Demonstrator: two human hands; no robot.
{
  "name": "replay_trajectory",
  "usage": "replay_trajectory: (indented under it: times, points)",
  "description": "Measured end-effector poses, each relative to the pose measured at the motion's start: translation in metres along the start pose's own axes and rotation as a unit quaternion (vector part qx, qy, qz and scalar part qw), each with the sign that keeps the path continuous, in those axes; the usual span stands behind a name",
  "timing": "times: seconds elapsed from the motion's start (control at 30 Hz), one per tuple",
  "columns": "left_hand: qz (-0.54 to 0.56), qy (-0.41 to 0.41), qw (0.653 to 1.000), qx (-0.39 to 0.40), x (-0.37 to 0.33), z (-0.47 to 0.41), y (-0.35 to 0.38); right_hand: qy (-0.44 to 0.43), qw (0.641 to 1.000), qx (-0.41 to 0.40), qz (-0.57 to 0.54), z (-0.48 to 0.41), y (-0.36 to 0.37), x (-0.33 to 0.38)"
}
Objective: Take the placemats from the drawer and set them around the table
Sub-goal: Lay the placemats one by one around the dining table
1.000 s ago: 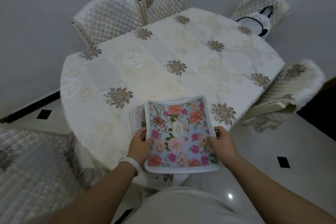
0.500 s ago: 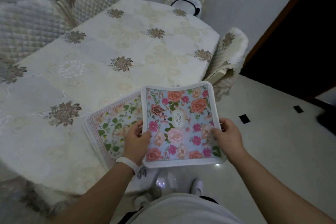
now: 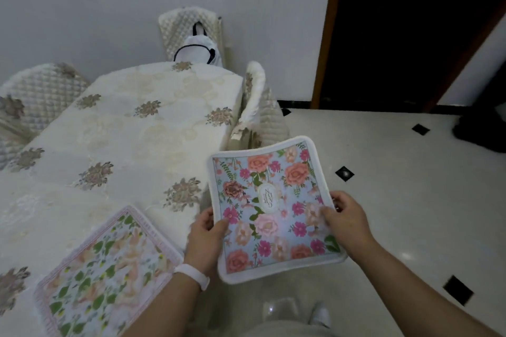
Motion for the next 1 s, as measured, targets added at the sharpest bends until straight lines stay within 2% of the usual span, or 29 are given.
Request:
replay_trajectory:
  times: [0.2,0.4,0.7,0.87,1.0]
  points:
    - [-0.016,0.018,0.999,0.037,-0.027,-0.007,0.117,0.013,0.999,-0.044,-0.013,-0.055,-0.090,-0.007]
    - [-0.006,0.008,0.998,0.056,-0.040,-0.018,0.183,0.019,0.996,-0.085,-0.030,-0.086,-0.143,-0.011]
    - [0.018,-0.032,0.997,0.066,-0.047,-0.086,0.243,0.042,0.992,-0.120,-0.022,-0.149,-0.160,-0.011]
    - [0.022,-0.053,0.995,0.078,-0.052,-0.155,0.281,0.046,0.990,-0.132,-0.006,-0.213,-0.157,0.004]
    - [0.031,-0.064,0.992,0.108,-0.082,-0.218,0.312,0.058,0.987,-0.147,0.003,-0.276,-0.141,0.026]
Point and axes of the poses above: each hand's wrist, its own z-axis away from the middle knuckle, its own y-axis out of the palm, x = y × z, the point moved 8 cm from there along -z, towards the middle knuckle, and after that the axes turned 6 degrees about -x, right-handed, at the moved point
